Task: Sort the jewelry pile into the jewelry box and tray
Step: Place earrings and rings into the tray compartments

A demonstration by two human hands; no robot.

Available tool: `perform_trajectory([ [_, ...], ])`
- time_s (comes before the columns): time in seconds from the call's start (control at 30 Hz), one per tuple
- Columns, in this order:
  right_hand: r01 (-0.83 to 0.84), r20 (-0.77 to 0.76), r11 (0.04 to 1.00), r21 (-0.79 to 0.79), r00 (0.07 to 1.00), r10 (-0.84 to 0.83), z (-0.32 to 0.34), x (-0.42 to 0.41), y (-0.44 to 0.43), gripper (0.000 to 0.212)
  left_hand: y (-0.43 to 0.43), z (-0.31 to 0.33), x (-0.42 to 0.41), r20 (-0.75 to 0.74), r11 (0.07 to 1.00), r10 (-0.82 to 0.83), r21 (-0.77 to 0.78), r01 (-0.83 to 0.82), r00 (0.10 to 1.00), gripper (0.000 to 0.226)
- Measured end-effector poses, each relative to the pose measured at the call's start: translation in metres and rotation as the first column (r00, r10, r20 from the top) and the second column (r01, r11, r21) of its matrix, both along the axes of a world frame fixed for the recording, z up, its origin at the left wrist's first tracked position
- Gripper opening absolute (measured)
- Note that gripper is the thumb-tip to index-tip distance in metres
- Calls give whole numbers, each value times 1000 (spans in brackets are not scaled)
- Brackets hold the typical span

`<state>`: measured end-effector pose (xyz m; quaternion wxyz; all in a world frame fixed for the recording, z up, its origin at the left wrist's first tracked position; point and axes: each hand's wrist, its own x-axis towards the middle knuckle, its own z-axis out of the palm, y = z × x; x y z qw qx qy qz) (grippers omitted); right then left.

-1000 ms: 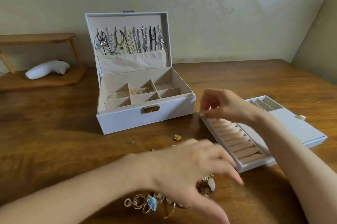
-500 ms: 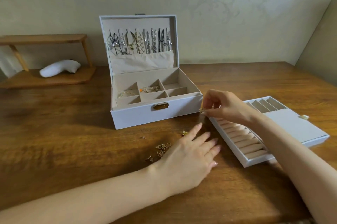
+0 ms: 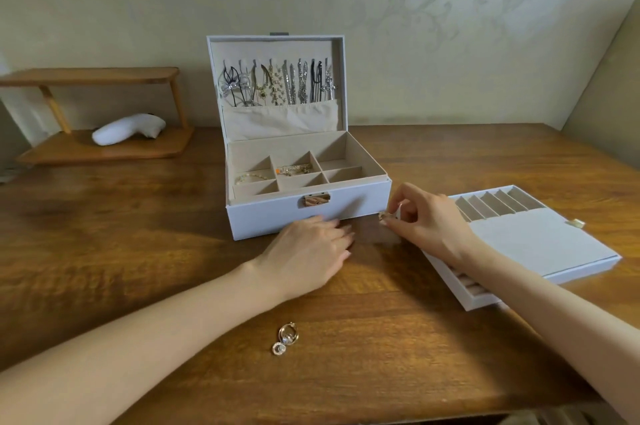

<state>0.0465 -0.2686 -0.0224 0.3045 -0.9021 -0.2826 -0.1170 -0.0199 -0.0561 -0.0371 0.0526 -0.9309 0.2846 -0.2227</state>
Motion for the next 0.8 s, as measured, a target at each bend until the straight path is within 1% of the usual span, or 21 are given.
perform_trajectory([
  [0.07,37,-22,999,16,999,-37,1,-1,2,18,6,5,-10,-28,990,-9,-142,5,1000,39],
  [0.1,51,-25,999,12,998,-50,1,-2,2,18,7,8,-19,-40,978,-50,-207,41,998,42],
  [0.13,60,-29,998,17,998,-59,2,-1,2,19,8,11,-30,-56,966,-120,-238,103,991,44],
  [0.17,63,-40,997,40,997,-61,3,-2,1,18,8,12,-42,-90,957,-208,-224,183,974,45],
  [0.23,59,-72,987,148,996,-48,7,-3,-4,16,11,11,-61,-203,934,-357,-105,342,912,52],
  [0.27,73,-78,976,205,995,-58,10,-4,-9,15,13,9,-65,-247,923,-380,-31,385,892,54],
  [0.3,105,-70,966,237,993,-91,14,-2,-16,14,16,6,-64,-253,914,-385,25,404,888,55],
  [0.4,285,-15,941,185,958,-287,20,11,-53,14,20,3,-45,-161,911,-373,121,394,914,48],
  [0.47,467,-23,866,179,882,-471,20,24,-83,17,21,2,-28,-115,921,-343,154,358,932,44],
  [0.53,619,-101,764,181,784,-612,18,31,-107,19,20,0,-12,-103,944,-279,152,293,955,44],
  [0.57,660,-139,732,166,751,-646,16,33,-115,19,18,2,-6,-107,956,-247,136,260,963,46],
  [0.6,677,-173,720,153,735,-655,16,34,-120,19,15,2,-3,-113,967,-213,117,225,971,48],
  [0.7,664,-227,737,123,742,-630,18,35,-123,17,13,-1,3,-138,992,-115,32,120,984,47],
  [0.8,643,-249,757,112,756,-605,22,34,-122,17,19,-4,3,-96,992,-121,12,123,988,43],
])
